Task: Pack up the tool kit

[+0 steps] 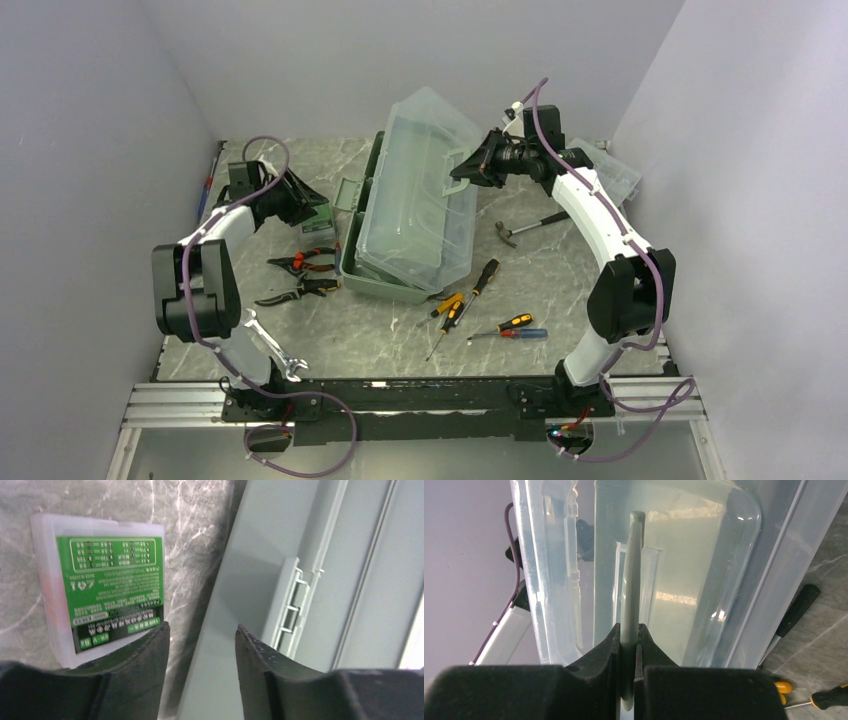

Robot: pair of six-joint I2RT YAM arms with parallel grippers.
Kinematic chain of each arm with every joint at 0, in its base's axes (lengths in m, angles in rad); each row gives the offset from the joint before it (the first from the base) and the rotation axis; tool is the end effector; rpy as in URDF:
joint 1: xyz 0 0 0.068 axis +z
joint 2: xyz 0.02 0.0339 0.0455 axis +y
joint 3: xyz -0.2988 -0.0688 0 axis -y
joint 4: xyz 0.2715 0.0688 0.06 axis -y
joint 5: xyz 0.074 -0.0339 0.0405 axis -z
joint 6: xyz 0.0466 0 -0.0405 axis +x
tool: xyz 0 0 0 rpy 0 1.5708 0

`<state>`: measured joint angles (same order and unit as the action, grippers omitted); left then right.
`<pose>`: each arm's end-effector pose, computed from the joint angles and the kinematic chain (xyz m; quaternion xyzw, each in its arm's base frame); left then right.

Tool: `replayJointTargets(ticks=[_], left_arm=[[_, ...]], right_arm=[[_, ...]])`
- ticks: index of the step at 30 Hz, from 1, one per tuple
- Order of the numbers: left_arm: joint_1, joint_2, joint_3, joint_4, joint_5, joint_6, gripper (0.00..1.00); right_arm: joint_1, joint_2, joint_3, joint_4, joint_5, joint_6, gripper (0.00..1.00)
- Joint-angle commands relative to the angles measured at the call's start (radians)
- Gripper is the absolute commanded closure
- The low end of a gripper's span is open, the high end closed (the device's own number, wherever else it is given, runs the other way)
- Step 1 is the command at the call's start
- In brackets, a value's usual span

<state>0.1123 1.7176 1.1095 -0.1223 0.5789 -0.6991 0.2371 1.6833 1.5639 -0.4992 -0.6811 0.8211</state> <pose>0.4053 0.0201 0.2278 -0.2384 0.8500 -0.3625 0.2989 0.4014 0.1272 0.3737 0.0946 0.8464 0.4743 0.2231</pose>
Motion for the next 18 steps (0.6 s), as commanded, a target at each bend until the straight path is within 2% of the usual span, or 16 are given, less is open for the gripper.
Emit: replayJointTargets(ticks=[1,9,14,18], left_arm=[[-0.005,-0.158,-0.055,0.071,0.016,-0.012,0.42],[-0.105,-0.332,-0.084,-0.086,-0.057,0.116,0.33],[-0.187,-0.392,-0.077,-0.210,-0.167,0.214,0.35],[-0.232,-0.389,-0.083,-0.249,-0.191,0.234,0.35]], right_arm=[[-0.007,-0.047,-0.001,0.103,-0.025,-0.064,1.00],[-0.009,-0.039,0.021,0.102,-0.033,-0.062,1.00],[-0.009,-0.038,0.028,0.095,-0.033,-0.065,1.00],[-0.011,-0.042,0.022,0.096,-0.032,-0.065,1.00]])
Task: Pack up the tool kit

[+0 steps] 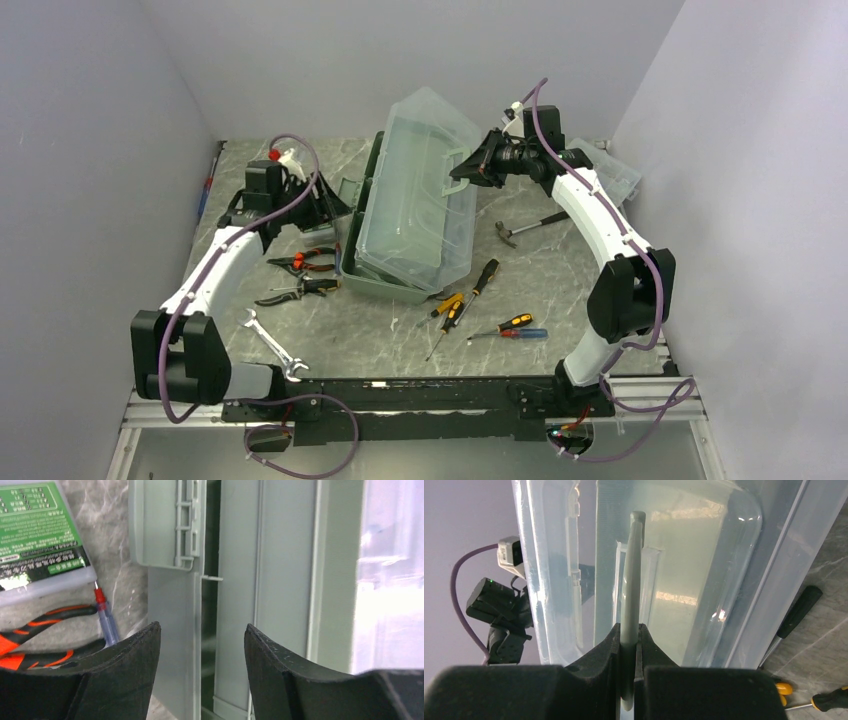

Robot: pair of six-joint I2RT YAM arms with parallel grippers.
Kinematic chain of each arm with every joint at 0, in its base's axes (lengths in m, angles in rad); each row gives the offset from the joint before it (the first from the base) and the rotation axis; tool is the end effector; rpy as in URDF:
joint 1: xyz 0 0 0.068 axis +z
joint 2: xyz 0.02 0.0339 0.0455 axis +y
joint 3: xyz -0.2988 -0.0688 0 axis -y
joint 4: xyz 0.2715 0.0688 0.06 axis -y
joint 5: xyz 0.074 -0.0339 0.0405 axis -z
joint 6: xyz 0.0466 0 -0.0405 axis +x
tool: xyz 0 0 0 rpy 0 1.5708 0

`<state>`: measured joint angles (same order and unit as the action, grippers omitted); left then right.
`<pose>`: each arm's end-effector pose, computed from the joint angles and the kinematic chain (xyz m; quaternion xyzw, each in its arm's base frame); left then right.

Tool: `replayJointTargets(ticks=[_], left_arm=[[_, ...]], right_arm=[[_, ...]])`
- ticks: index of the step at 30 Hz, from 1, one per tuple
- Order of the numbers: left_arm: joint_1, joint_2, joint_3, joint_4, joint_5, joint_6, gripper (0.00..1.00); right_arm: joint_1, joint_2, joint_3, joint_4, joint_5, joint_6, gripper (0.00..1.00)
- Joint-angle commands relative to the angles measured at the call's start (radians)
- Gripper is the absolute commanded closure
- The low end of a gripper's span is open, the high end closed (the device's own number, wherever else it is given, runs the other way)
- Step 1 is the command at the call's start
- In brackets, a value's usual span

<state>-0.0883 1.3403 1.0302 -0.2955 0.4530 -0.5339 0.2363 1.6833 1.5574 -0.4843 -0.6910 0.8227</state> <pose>0.3208 -0.0489 0.3127 -0.0891 0.8649 -0.3278 0.3696 0.4019 0.1273 0.3729 0.0914 0.8441 0.4788 0.2235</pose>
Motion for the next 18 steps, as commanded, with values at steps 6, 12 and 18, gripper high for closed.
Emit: replayJointTargets(ticks=[6,12,18], left_arm=[[-0.101,0.059,0.023,-0.129,-0.123,0.099,0.35],[-0.135,0.128,0.025,-0.151,-0.176,0.118,0.45],[-0.136,0.137,-0.005,-0.128,-0.231,0.102,1.00]], right_arm=[[-0.010,-0.044,0.024,0.089,-0.024,-0.059,1.00],[-0.012,-0.045,0.036,0.075,-0.021,-0.066,1.00],[-0.049,-0.068,0.039,0.041,-0.019,-0.091,1.00]])
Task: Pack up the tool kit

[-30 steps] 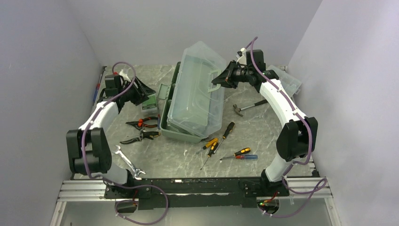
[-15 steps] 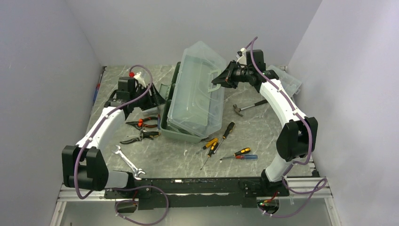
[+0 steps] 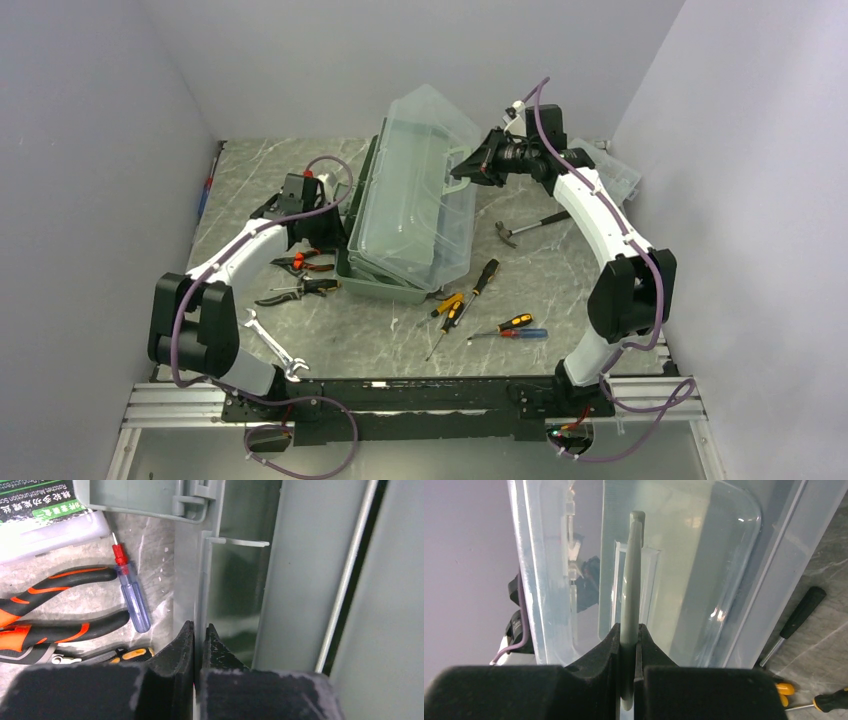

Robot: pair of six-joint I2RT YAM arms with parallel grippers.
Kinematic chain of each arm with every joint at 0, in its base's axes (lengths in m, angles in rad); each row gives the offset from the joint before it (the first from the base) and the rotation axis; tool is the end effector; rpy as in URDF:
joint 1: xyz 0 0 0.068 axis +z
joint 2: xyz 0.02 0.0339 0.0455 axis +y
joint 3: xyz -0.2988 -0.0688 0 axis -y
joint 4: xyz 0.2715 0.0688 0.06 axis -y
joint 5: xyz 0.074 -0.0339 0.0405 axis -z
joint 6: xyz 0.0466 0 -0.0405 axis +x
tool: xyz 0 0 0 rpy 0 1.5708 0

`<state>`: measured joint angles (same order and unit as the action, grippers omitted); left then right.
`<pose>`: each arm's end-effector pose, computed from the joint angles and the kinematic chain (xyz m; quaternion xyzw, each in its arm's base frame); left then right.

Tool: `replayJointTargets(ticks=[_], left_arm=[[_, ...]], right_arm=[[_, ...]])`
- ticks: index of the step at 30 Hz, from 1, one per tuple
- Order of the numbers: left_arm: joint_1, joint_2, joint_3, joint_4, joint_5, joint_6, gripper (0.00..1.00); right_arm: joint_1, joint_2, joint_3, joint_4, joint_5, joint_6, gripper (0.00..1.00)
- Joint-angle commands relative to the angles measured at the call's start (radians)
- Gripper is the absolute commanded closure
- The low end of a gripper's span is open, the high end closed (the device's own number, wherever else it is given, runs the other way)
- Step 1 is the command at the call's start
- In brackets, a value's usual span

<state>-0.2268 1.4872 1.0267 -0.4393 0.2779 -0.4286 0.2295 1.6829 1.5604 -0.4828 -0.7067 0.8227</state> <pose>0.3273 -0.0886 0.2513 -0.0488 0.9350 -0.2288 0.2666 0.4023 0.1251 0.3745 0.0893 0.8417 0.4838 0.2227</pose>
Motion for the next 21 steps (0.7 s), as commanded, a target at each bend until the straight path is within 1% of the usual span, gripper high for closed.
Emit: replayJointTargets(ticks=[1,7,12,14,15,16,18,19,20,21], left_arm=[[0.003,-0.011,-0.006,0.019,-0.060,-0.006,1.00],[0.005,-0.021,-0.026,0.028,-0.103,-0.027,1.00],[0.033,-0.031,-0.064,0.063,-0.065,-0.046,1.00],[0.036,-0.035,-0.070,0.066,-0.064,-0.049,1.00],[0.037,-0.038,-0.075,0.070,-0.065,-0.051,1.00],[0.038,-0.042,-0.078,0.074,-0.065,-0.055,1.00],[0.039,-0.049,-0.090,0.085,-0.064,-0.065,1.00],[0.040,-0.053,-0.096,0.093,-0.061,-0.070,1.00],[0.042,-0.055,-0.102,0.099,-0.058,-0.075,1.00],[0.044,-0.057,-0.108,0.107,-0.054,-0.079,1.00]], right_arm=[[-0.051,-0.077,0.031,0.034,-0.004,-0.095,1.00],[-0.127,-0.138,-0.068,0.025,0.005,-0.129,1.00],[-0.215,-0.196,-0.203,0.037,0.022,-0.146,1.00],[-0.226,-0.210,-0.239,0.028,0.054,-0.163,1.00],[-0.253,-0.306,-0.257,0.026,0.066,-0.169,1.00],[-0.262,-0.226,-0.274,0.031,0.070,-0.172,1.00],[-0.270,-0.214,-0.304,0.041,0.080,-0.172,1.00],[-0.272,-0.211,-0.313,0.038,0.093,-0.179,0.95],[-0.273,-0.208,-0.317,0.030,0.111,-0.188,0.82],[-0.275,-0.204,-0.318,0.017,0.129,-0.199,0.64]])
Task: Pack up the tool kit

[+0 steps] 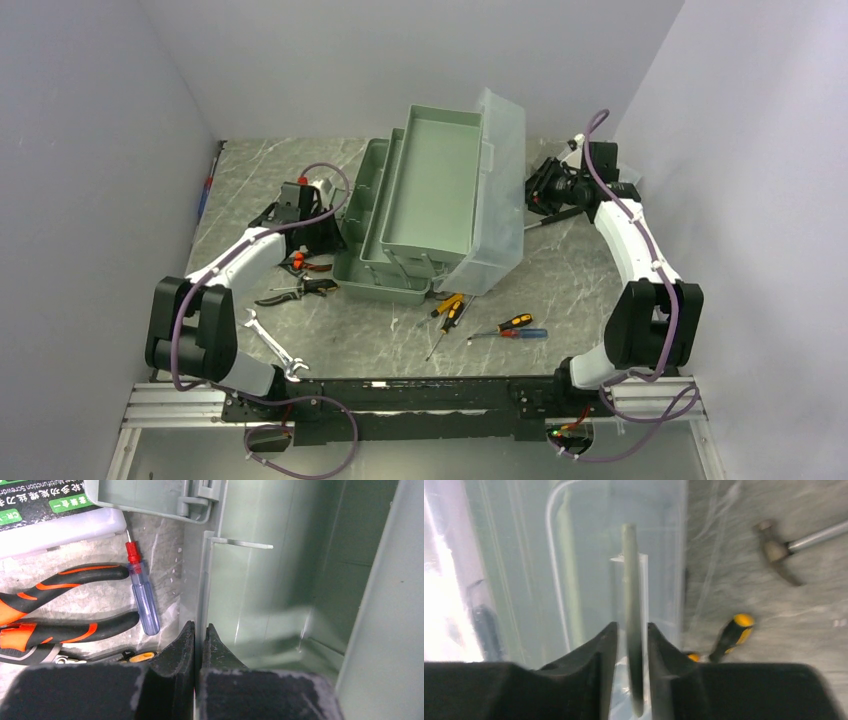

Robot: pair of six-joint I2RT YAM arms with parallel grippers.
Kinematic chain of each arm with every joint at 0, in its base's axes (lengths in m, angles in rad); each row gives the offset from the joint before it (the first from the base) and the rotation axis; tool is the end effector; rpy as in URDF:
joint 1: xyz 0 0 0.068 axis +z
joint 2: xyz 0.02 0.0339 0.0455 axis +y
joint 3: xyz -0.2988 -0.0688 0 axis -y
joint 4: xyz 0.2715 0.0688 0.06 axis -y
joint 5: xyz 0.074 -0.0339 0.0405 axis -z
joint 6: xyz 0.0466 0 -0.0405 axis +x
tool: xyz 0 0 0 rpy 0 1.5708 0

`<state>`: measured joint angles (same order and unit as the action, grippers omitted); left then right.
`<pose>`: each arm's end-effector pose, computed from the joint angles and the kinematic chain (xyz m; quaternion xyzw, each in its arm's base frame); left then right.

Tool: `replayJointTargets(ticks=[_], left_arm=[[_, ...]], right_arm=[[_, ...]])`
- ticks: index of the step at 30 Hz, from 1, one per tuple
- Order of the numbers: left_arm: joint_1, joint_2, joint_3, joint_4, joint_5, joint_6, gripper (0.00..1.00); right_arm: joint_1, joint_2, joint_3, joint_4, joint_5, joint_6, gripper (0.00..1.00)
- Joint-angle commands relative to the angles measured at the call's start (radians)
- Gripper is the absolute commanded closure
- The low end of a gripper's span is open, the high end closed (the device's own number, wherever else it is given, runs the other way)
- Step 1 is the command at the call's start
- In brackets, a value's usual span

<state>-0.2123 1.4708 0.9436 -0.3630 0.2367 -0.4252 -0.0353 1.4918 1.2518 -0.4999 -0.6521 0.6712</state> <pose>0.3204 -0.0802 0.2333 -0.0603 0.9350 -0.2096 0.2799 0.3572 0.0157 0.3302 0.1786 0.8579 0.3979 0.2716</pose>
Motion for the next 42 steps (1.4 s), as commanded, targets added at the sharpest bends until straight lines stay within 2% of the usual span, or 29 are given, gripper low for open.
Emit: replayJointTargets(ticks=[1,2,3,6,15,22,31,34,42], left_arm=[[0.031,-0.043,-0.029,0.037,-0.006,-0.086,1.00],[0.033,-0.042,-0.030,0.042,0.001,-0.091,1.00],[0.035,-0.039,-0.029,0.040,0.007,-0.094,1.00],[0.037,-0.037,-0.034,0.046,0.015,-0.103,1.00],[0.039,-0.065,-0.073,0.093,0.021,-0.134,1.00],[0.039,-0.060,-0.083,0.125,0.045,-0.138,1.00],[0.039,-0.064,-0.100,0.136,0.058,-0.141,1.00],[0.040,-0.067,-0.102,0.139,0.063,-0.141,1.00],[0.039,-0.066,-0.086,0.125,0.072,-0.128,1.00]], right_arm=[[-0.013,-0.009,-0.006,0.017,0.097,-0.054,0.43],[-0.016,-0.006,-0.004,-0.001,0.119,-0.058,0.34],[-0.020,-0.007,0.001,-0.016,0.139,-0.063,0.30],[-0.035,-0.032,-0.012,-0.034,0.193,-0.068,0.26],[-0.116,-0.094,-0.110,-0.042,0.279,-0.065,0.25],[-0.117,-0.073,-0.289,0.100,0.151,-0.034,0.29],[-0.118,-0.044,-0.235,0.032,0.230,-0.091,0.25],[-0.118,-0.036,-0.239,0.006,0.287,-0.094,0.27],[-0.155,-0.061,-0.273,0.003,0.377,-0.094,0.27]])
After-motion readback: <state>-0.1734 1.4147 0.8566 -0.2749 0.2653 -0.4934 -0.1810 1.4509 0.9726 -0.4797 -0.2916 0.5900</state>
